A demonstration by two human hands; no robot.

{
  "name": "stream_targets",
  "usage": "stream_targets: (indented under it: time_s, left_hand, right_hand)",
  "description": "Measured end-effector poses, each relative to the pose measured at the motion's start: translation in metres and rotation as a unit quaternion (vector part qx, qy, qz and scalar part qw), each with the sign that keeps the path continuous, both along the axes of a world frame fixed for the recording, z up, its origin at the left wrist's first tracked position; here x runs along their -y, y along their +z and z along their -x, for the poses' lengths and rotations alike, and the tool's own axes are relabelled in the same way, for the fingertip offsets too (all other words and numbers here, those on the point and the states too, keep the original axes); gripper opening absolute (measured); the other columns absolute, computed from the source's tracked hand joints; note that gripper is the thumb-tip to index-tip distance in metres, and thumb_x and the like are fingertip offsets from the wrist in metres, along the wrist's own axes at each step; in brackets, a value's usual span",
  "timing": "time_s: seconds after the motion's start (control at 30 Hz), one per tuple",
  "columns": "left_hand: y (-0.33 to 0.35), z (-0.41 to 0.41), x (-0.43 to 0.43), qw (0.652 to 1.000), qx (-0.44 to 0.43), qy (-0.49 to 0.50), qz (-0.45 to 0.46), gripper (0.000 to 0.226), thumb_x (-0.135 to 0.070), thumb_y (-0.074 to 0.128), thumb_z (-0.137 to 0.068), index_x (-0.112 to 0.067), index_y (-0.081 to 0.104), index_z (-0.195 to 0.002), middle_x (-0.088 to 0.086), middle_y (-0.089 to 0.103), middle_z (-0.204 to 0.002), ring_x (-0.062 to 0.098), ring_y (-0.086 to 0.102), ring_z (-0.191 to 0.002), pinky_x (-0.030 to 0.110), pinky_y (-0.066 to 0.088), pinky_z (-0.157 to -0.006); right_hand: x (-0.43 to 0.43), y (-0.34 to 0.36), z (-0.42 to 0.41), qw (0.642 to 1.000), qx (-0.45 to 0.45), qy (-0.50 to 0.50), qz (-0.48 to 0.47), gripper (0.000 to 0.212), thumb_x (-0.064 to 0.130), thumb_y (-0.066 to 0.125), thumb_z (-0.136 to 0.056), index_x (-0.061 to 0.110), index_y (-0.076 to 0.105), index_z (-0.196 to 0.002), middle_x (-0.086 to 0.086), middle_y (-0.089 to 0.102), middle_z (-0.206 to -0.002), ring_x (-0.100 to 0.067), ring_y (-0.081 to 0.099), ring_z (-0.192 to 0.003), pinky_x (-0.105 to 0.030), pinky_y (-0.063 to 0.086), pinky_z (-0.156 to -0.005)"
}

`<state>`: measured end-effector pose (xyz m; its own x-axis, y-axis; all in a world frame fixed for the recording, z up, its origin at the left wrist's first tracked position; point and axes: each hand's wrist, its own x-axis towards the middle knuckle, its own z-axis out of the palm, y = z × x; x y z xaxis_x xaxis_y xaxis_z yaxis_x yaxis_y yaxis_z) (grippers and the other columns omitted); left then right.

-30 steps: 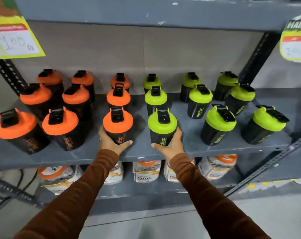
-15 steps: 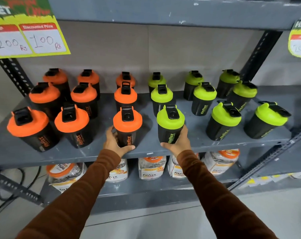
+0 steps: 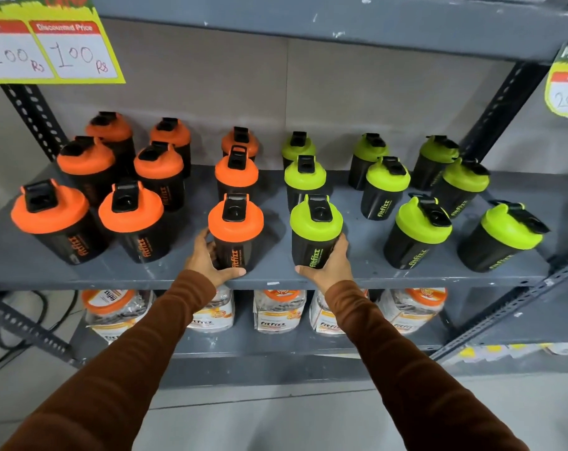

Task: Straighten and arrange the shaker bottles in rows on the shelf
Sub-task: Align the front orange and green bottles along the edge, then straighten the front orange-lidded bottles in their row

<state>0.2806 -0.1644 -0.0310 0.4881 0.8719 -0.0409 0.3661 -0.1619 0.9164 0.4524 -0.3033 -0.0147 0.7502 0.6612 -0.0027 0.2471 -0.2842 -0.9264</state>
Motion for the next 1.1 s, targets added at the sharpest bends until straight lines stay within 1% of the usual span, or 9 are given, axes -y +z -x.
stream_targets:
  time_s: [0.3,0.5,0.6,0.7,0.77,0.83,0.93,1.03,1.1]
  left_hand:
    - [0.003,-0.001,0.005,1.0,0.005,0.0,-0.001,0.101,0.001,0.079,-0.059,-0.007,0.015,-0.137,0.019,0.037,-0.14,0.032,0.038,-0.127,0.041,0.03,-0.105]
    - [0.007,0.001,0.007,0.996,0.065,-0.039,0.044,0.118,0.007,0.074,-0.064,-0.013,-0.014,-0.14,0.014,0.023,-0.148,0.025,0.025,-0.136,0.037,0.021,-0.11]
    - [0.001,0.014,0.011,0.991,0.135,-0.004,0.026,0.087,0.016,0.057,-0.075,-0.007,0.004,-0.14,0.018,0.029,-0.144,0.029,0.028,-0.134,0.035,0.022,-0.109]
    - [-0.012,0.044,0.01,0.978,0.172,0.099,-0.056,0.048,0.01,0.048,-0.077,-0.005,0.037,-0.121,0.02,0.051,-0.118,0.022,0.052,-0.111,0.031,0.037,-0.099]
    - [-0.019,0.071,0.001,0.96,0.185,0.185,-0.104,0.036,-0.005,0.043,-0.072,-0.012,0.042,-0.108,0.016,0.052,-0.102,0.0,0.054,-0.091,0.017,0.041,-0.088]
    - [-0.021,0.102,-0.017,0.938,0.193,0.259,-0.126,0.036,-0.014,0.043,-0.069,-0.012,0.043,-0.105,0.017,0.048,-0.1,0.009,0.054,-0.09,0.023,0.044,-0.089]
    - [-0.024,0.145,-0.056,0.917,0.152,0.33,-0.167,0.06,-0.019,0.054,-0.062,-0.001,0.036,-0.116,0.024,0.039,-0.112,0.043,0.041,-0.108,0.05,0.034,-0.102]
    - [-0.014,0.173,-0.094,0.936,0.1,0.31,-0.136,0.095,-0.016,0.075,-0.058,0.007,0.019,-0.131,0.032,0.026,-0.134,0.039,0.028,-0.127,0.034,0.019,-0.111]
    - [-0.01,0.182,-0.114,0.956,0.071,0.265,-0.104,0.113,-0.015,0.086,-0.053,0.002,0.012,-0.137,0.026,0.024,-0.141,0.034,0.026,-0.131,0.041,0.022,-0.112]
  right_hand:
    - [-0.004,-0.012,-0.007,1.0,0.006,0.005,0.002,0.105,0.002,0.084,-0.055,0.006,0.02,-0.138,-0.015,0.046,-0.135,-0.03,0.047,-0.123,-0.042,0.039,-0.107]
    - [0.011,-0.019,0.017,0.996,0.059,-0.062,-0.038,0.11,0.014,0.086,-0.055,0.012,0.016,-0.14,-0.015,0.026,-0.145,-0.029,0.027,-0.134,-0.048,0.029,-0.112]
    - [0.019,-0.023,0.06,0.967,0.212,-0.091,-0.104,0.081,0.037,0.071,-0.068,0.015,0.026,-0.132,-0.014,0.035,-0.135,-0.024,0.031,-0.124,-0.054,0.034,-0.105]
    - [-0.001,-0.018,0.107,0.924,0.328,0.027,-0.192,0.059,0.049,0.053,-0.082,0.009,0.037,-0.122,-0.009,0.042,-0.122,-0.02,0.041,-0.112,-0.033,0.034,-0.1]
    - [-0.03,-0.008,0.138,0.927,0.289,0.145,-0.19,0.049,0.044,0.052,-0.084,0.012,0.04,-0.12,-0.014,0.052,-0.112,-0.016,0.048,-0.1,-0.026,0.04,-0.093]
    - [-0.063,-0.001,0.168,0.936,0.231,0.204,-0.17,0.049,0.036,0.057,-0.081,0.016,0.039,-0.122,-0.016,0.055,-0.111,-0.016,0.05,-0.1,-0.033,0.043,-0.093]
    - [-0.112,-0.003,0.199,0.965,0.148,0.157,-0.151,0.074,0.034,0.066,-0.073,0.013,0.029,-0.133,-0.018,0.041,-0.133,-0.021,0.034,-0.125,-0.034,0.028,-0.109]
    - [-0.156,-0.002,0.208,0.991,0.003,0.089,-0.099,0.106,0.014,0.082,-0.061,0.006,0.013,-0.141,-0.017,0.021,-0.146,-0.023,0.02,-0.136,-0.037,0.015,-0.116]
    - [-0.178,-0.006,0.21,0.991,-0.079,0.08,-0.073,0.118,0.005,0.084,-0.057,0.013,0.003,-0.143,-0.013,0.014,-0.151,-0.023,0.019,-0.139,-0.046,0.018,-0.117]
